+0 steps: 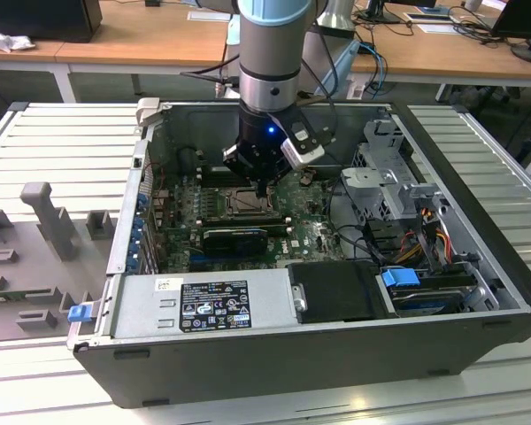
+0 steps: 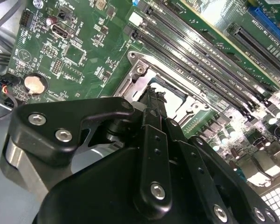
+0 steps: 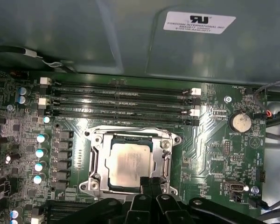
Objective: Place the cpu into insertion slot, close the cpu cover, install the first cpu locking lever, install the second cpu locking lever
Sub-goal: 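Install the second cpu locking lever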
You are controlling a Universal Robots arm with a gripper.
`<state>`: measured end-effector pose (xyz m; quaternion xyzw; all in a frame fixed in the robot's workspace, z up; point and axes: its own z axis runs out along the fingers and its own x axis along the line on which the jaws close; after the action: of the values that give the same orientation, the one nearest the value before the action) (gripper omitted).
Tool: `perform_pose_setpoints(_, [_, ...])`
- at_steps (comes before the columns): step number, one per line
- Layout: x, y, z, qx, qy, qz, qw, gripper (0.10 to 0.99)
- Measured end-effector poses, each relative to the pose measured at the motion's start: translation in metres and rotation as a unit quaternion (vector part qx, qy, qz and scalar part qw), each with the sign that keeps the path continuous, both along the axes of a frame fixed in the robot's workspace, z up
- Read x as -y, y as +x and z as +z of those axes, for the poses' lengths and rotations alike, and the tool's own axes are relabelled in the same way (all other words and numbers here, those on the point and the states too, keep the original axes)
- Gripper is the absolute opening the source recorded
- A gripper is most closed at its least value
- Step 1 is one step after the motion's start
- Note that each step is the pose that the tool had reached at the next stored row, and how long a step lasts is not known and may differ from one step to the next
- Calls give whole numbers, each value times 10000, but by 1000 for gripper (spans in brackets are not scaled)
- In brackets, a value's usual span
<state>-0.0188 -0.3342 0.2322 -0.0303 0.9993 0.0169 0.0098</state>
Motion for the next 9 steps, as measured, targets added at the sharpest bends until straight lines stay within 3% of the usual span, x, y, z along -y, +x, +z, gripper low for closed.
perform_pose_setpoints(6, [28, 0, 3, -1, -1, -1, 10000, 106])
perform_pose_setpoints(9, [47, 1, 53, 1, 1, 0, 10000, 106])
